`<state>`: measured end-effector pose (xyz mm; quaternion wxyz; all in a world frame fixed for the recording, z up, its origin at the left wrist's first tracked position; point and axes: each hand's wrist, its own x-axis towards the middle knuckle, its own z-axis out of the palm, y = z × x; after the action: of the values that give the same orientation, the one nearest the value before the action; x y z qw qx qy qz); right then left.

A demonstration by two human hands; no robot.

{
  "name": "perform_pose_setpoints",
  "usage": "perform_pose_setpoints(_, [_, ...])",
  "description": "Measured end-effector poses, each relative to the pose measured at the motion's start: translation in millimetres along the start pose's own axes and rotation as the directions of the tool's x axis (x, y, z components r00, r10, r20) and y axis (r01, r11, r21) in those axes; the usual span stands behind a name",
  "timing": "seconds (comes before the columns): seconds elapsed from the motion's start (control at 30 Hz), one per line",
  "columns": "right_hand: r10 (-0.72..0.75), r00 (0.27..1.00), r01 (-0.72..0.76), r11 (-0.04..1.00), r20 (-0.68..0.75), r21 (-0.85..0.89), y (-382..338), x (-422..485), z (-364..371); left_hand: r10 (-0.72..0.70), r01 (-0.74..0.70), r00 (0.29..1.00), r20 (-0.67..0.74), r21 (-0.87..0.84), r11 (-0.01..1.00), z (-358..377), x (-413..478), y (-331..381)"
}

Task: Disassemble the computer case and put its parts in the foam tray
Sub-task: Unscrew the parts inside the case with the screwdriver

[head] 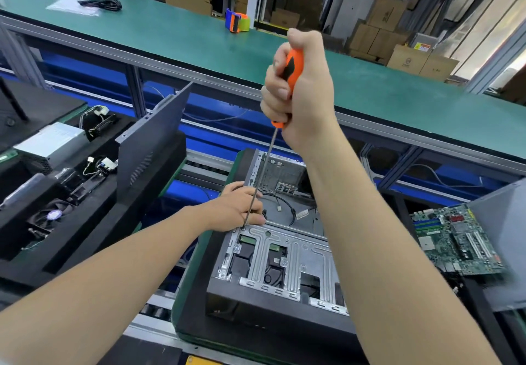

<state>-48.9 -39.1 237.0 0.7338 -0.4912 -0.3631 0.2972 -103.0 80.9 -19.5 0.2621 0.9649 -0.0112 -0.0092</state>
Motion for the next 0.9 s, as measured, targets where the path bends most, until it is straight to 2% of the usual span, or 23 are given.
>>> perform_pose_setpoints(0.1, [0.061, 0.941, -0.099, 0.99, 0.333, 0.098, -2, 10, -17, 0.016, -0.016, 1.0, -0.018, -0.01, 1.0, 2, 0, -3])
perform_pose_setpoints(0.2, [0.068, 0.766, -0.249, 0.948, 0.639, 0.198, 2, 17, -24, 0.028, -0.028, 0.999, -0.033, -0.015, 1.0, 5, 1, -5])
perform_pose_setpoints(0.27, [0.066, 0.642, -0.349, 0.912, 0.764, 0.214, 5, 19, -23, 0.033, -0.033, 0.999, -0.028, -0.009, 0.999, 6, 2, -7])
perform_pose_setpoints(0.33, [0.046, 0.573, -0.382, 0.898, 0.818, 0.217, 10, 16, -20, 0.037, -0.037, 0.999, -0.029, 0.007, 0.999, 6, 2, -8])
perform_pose_setpoints(0.4, [0.027, 0.545, -0.389, 0.893, 0.838, 0.224, 15, 14, -19, 0.033, -0.033, 0.999, -0.031, 0.019, 0.999, 6, 2, -8])
perform_pose_setpoints(0.47, [0.03, 0.556, -0.399, 0.887, 0.831, 0.234, 14, 14, -21, 0.026, -0.025, 0.999, -0.024, 0.025, 0.999, 6, 2, -8])
perform_pose_setpoints(0.5, [0.048, 0.587, -0.398, 0.887, 0.808, 0.236, 12, 16, -21, 0.022, -0.022, 1.0, -0.018, 0.024, 0.999, 6, 2, -8])
perform_pose_setpoints(0.57, [0.061, 0.703, -0.321, 0.916, 0.708, 0.24, 7, 24, -20, 0.009, -0.009, 1.0, -0.009, 0.004, 1.0, 7, 2, -8])
perform_pose_setpoints(0.6, [0.082, 0.817, -0.237, 0.95, 0.571, 0.202, 4, 22, -18, 0.0, 0.0, 1.0, -0.01, -0.009, 1.0, 6, 2, -8])
perform_pose_setpoints(0.63, [0.109, 0.93, -0.161, 0.979, 0.351, 0.123, 1, 17, -16, -0.009, 0.009, 1.0, -0.01, -0.017, 1.0, 6, 2, -8])
perform_pose_setpoints(0.67, [0.119, 0.99, -0.122, 0.992, 0.08, 0.039, -2, 11, -13, -0.017, 0.017, 1.0, -0.006, -0.02, 1.0, 5, 2, -7])
perform_pose_setpoints(0.7, [0.103, 0.975, -0.109, 0.994, -0.195, -0.024, -3, 5, -10, -0.025, 0.025, 1.0, 0.001, -0.019, 0.999, 5, 2, -7])
perform_pose_setpoints(0.73, [0.064, 0.904, -0.101, 0.993, -0.422, -0.066, -2, -1, -7, -0.034, 0.034, 0.999, 0.009, -0.018, 0.999, 4, 3, -6])
perform_pose_setpoints(0.77, [0.017, 0.818, -0.081, 0.993, -0.575, -0.086, -1, -6, -3, -0.042, 0.043, 0.999, 0.014, -0.016, 0.999, 4, 3, -5])
perform_pose_setpoints(0.83, [-0.094, 0.708, 0.023, 0.994, -0.7, -0.11, 2, -14, 6, -0.048, 0.048, 0.999, 0.012, -0.007, 0.999, 4, 3, -3])
perform_pose_setpoints(0.9, [-0.209, 0.673, 0.143, 0.978, -0.709, -0.153, 8, -18, 14, -0.042, 0.042, 0.999, -0.003, -0.006, 0.999, 5, 3, -2])
